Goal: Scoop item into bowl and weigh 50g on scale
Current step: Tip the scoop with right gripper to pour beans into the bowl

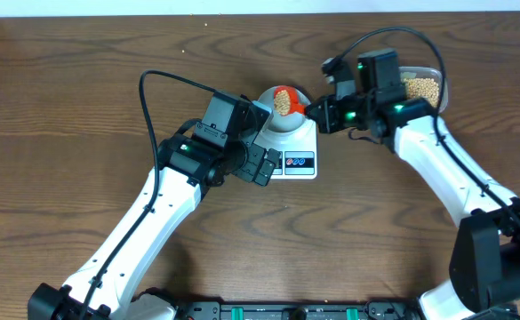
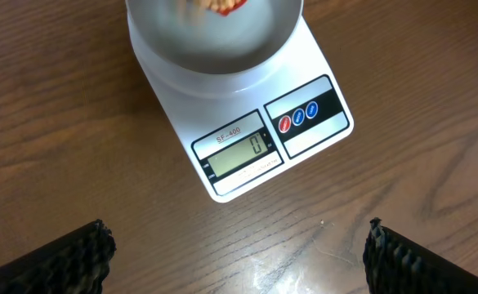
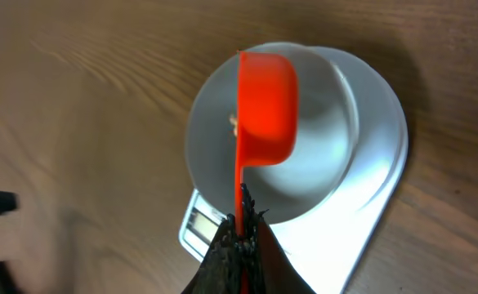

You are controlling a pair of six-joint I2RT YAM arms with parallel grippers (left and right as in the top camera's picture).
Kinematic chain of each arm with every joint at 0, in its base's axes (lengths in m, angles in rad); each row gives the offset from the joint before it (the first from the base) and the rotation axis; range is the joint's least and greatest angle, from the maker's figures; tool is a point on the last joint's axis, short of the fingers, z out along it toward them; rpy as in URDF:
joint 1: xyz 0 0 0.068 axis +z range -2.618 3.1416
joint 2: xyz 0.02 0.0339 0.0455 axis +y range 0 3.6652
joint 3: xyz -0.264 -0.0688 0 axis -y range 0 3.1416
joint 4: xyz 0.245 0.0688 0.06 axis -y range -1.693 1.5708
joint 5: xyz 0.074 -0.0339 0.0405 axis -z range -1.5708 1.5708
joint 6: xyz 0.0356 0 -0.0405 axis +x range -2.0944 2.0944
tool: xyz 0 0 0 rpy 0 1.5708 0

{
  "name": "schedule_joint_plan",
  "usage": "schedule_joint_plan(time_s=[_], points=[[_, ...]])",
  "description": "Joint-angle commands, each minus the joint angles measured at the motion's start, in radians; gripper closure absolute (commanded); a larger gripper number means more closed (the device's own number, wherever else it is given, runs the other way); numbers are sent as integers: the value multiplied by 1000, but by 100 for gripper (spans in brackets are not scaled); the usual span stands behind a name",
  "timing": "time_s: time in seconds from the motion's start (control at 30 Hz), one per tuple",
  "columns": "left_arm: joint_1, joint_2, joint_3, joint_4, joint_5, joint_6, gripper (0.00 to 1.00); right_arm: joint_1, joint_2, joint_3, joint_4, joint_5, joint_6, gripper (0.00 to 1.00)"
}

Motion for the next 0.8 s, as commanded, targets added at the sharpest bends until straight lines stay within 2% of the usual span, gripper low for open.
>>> schedule_joint_plan(time_s=[0.0, 0.43, 0.77], points=[[5, 8, -2, -1, 9, 7, 0, 34, -19, 9, 0, 124, -82, 98], [5, 8, -2, -1, 9, 7, 0, 146, -94, 10, -1, 417, -239, 99], [5, 8, -2, -1, 9, 7, 0, 227, -121, 10, -18, 592, -468, 99]])
